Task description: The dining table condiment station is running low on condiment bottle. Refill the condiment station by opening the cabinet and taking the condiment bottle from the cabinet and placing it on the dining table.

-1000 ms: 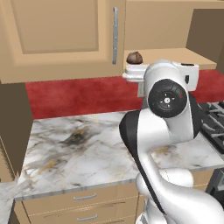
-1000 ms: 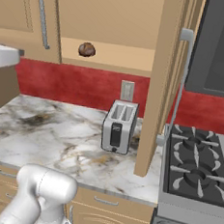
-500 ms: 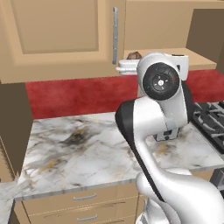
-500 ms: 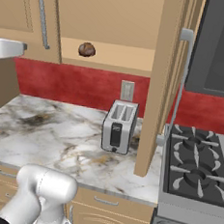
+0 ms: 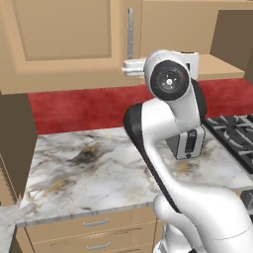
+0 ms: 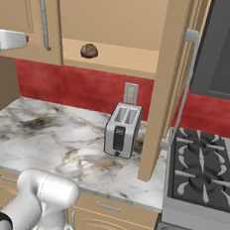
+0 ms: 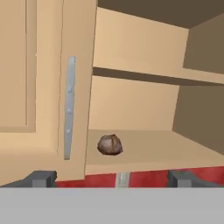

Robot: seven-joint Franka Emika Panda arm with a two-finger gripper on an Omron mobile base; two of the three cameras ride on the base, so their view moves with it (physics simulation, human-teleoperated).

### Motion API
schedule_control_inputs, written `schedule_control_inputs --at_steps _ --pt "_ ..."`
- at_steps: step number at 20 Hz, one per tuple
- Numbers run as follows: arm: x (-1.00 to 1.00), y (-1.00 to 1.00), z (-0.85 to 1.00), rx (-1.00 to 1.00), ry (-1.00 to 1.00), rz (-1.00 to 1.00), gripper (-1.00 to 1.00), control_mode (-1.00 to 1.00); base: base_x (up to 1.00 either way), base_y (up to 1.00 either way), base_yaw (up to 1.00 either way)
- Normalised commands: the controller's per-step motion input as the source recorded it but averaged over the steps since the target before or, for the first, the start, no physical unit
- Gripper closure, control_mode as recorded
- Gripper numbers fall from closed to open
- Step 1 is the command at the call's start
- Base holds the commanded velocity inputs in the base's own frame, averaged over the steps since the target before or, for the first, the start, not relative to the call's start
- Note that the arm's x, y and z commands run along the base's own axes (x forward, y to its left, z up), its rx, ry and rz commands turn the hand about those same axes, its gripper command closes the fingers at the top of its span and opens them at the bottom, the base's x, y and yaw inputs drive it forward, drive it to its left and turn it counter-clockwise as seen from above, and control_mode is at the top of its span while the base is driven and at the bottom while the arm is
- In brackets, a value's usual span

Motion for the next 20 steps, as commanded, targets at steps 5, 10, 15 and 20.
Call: schedule_control_inputs --at_steps 5,10,15,20 --pt "0.55 0.25 0.2 0.0 -0.02 0.11 -1.0 -1.0 0.0 0.0 0.0" --pt "0.56 0.23 0.01 0.0 -0.02 0.1 -1.0 -1.0 0.0 0.0 0.0" --pt "0.35 0.01 0.0 0.02 -0.03 0.11 -1.0 -1.0 0.0 0.0 0.0" --pt "0.3 0.0 0.0 0.04 -0.01 0.11 -1.0 -1.0 0.0 0.0 0.0"
